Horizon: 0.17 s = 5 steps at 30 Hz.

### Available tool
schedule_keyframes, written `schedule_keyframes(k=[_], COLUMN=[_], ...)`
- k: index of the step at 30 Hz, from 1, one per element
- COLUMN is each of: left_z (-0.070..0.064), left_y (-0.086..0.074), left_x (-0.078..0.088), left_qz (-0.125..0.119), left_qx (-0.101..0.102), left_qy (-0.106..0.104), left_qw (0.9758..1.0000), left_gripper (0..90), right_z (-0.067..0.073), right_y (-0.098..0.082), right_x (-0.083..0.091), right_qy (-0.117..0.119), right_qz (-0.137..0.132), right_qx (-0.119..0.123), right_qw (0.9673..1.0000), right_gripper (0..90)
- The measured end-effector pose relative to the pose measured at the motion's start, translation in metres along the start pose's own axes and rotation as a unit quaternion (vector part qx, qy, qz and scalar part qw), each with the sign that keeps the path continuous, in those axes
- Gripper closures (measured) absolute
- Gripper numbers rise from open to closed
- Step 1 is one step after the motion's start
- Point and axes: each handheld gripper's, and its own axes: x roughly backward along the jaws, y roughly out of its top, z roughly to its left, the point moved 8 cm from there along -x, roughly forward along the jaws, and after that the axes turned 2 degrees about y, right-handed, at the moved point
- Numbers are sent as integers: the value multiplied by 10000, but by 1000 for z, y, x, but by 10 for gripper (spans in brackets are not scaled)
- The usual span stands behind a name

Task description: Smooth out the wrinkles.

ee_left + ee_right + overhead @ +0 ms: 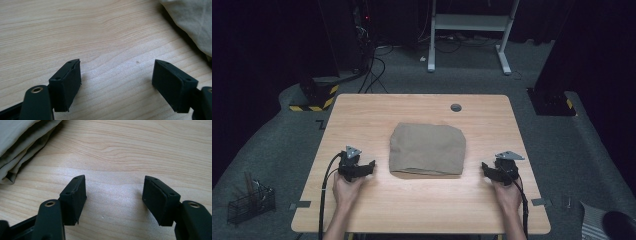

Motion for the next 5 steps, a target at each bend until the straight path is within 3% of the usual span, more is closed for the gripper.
schedule_keyframes(k=[5], left_z=[-1], left_y=[0], left_x=[0], left_qz=[10], left_qx=[-2], left_qy=[-18], left_qw=[10000], left_gripper=[216], right_z=[0], right_y=[0], right_x=[0], right_qy=[-26], right_qz=[2], right_qx=[-28], right_qw=[10000], right_gripper=[349])
